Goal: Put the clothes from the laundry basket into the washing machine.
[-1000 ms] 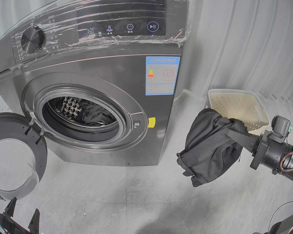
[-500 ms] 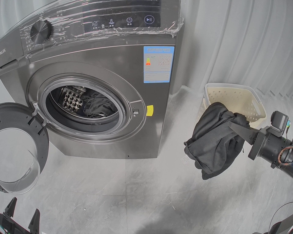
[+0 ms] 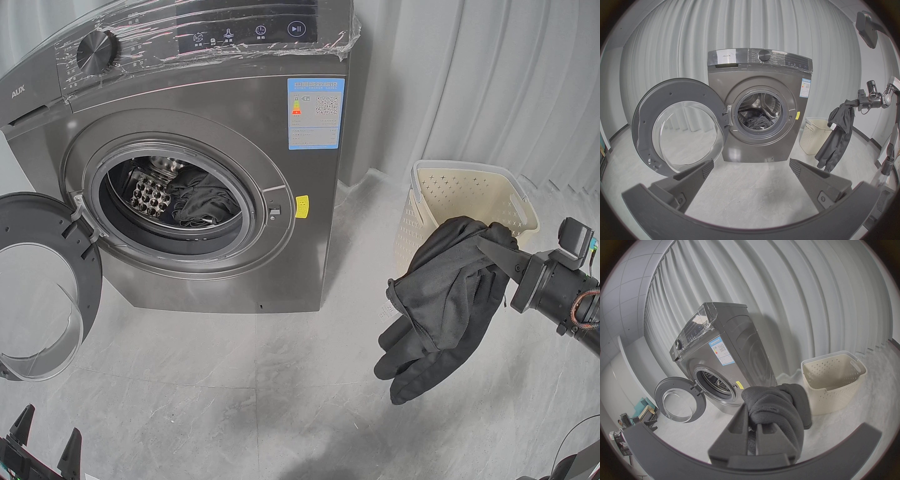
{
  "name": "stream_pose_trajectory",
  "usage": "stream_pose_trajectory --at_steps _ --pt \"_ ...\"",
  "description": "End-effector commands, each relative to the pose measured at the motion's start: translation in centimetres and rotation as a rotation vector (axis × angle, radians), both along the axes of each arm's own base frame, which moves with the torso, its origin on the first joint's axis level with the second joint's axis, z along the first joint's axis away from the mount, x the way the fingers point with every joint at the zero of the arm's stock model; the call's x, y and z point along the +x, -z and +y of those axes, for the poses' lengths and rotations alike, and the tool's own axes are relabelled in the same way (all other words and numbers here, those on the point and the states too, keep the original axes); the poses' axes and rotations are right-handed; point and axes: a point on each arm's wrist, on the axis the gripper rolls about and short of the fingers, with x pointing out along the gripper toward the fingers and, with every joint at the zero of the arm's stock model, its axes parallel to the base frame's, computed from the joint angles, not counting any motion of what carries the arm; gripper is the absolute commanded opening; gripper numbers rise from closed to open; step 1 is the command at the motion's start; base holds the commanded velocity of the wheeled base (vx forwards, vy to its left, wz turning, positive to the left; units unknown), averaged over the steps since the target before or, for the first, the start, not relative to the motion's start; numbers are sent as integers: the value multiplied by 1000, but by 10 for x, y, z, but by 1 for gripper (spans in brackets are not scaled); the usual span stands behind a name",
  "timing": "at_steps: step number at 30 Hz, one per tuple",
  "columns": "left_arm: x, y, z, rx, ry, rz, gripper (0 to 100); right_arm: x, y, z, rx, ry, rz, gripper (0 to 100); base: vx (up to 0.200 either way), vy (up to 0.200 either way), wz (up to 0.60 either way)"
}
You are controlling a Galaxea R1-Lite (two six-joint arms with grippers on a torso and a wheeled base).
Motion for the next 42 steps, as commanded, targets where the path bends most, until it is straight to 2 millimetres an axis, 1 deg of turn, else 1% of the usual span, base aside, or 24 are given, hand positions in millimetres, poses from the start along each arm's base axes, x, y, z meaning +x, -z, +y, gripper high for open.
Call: stream_pose_trajectory --at_steps 1,26,35,41,42 --pt "0 4 0 -1 0 3 100 1 0 0 -1 1 0 0 0 200 0" --pt "0 4 0 -1 0 3 100 0 -1 0 1 1 -3 0 0 200 0" --pt "0 4 0 -1 0 3 100 0 2 0 -5 -2 6 0 0 0 0" --pt "0 4 0 -1 0 3 100 0 1 0 -2 -2 2 0 -200 0 0" --pt "0 4 0 -2 0 3 100 0 2 0 -3 -4 4 0 0 0 0"
